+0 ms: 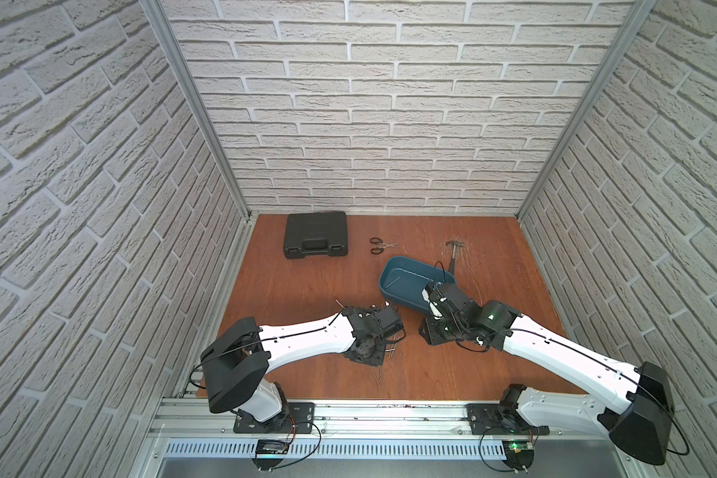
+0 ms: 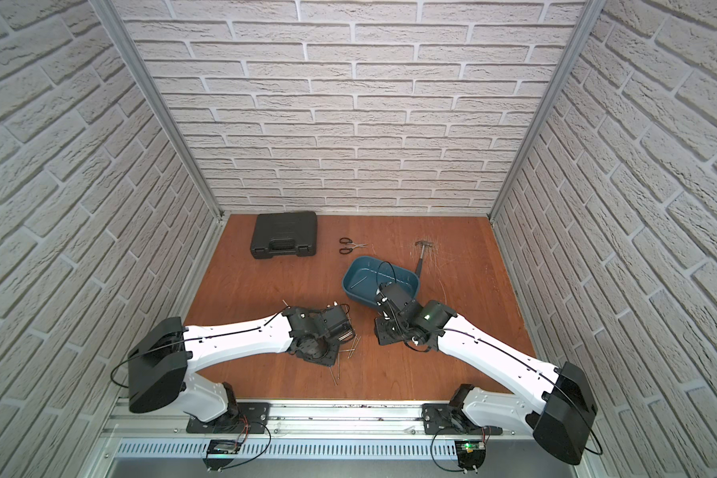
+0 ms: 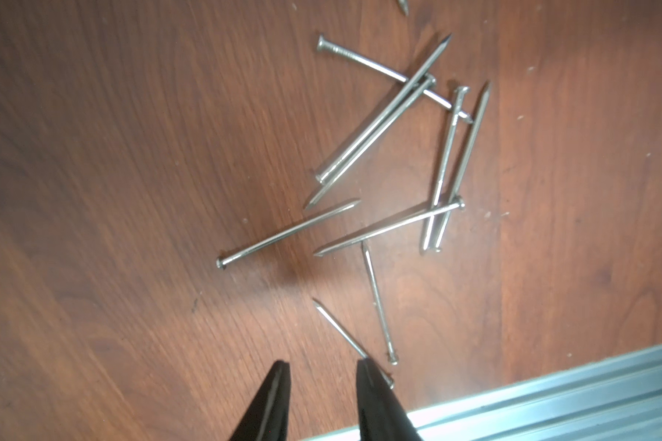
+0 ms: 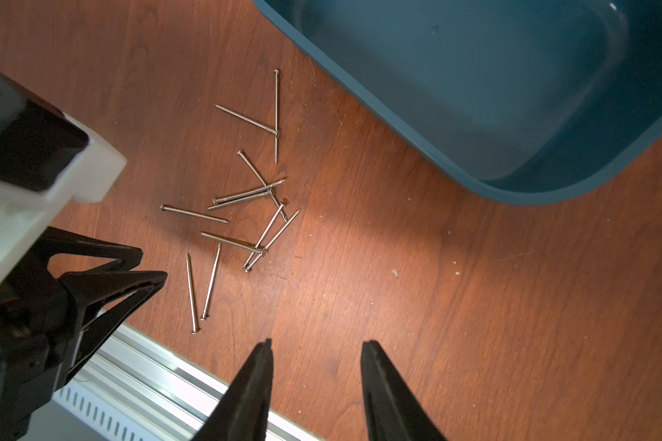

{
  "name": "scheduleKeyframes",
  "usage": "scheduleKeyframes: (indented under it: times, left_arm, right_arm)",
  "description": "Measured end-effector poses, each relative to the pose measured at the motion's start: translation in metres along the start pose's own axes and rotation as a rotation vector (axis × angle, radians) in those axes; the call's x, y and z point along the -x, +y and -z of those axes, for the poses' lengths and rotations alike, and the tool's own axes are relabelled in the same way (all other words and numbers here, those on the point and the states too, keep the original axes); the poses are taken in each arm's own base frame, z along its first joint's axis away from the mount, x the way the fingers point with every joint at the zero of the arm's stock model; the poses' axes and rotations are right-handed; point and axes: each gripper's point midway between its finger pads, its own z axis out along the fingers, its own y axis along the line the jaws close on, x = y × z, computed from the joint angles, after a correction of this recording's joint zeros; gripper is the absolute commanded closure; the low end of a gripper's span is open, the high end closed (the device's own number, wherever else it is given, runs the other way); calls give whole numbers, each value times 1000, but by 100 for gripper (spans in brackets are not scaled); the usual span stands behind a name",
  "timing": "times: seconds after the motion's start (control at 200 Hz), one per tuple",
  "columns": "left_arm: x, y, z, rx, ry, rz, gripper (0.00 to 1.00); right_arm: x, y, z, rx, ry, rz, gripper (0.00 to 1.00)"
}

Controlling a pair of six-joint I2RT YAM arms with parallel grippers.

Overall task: Put the nails on the desktop into the storage box
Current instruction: Pick up the nail from the center of the board.

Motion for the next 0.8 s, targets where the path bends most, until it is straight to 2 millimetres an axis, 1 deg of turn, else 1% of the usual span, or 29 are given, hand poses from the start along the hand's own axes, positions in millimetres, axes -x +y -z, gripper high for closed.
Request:
scheduleKeyframes:
  times: [0.185,0.33,0.425,0.535,0.705,0.8]
  left_arm:
    - [-3,2,-3,1,19,45,66]
    - [-6,15,-11,24,36,98,67]
    - [-8,18,-14,29,44,117,68]
    - [-9,15,-15,18,52,122,68]
    - [-13,10,-22,26,75,106,68]
    - [-14,4,-23,23,86,96,68]
  right_arm:
    - [-2,-1,3,6,-10,-1,58]
    - [-8,-4,4,4,-7,-2,58]
    - [-9,-6,6,0,-6,0,58]
    - [-10,-7,6,-7,-7,0,58]
    - [-9,-8,6,-10,-9,0,58]
    - [-10,-8,6,-10,-8,-3,58]
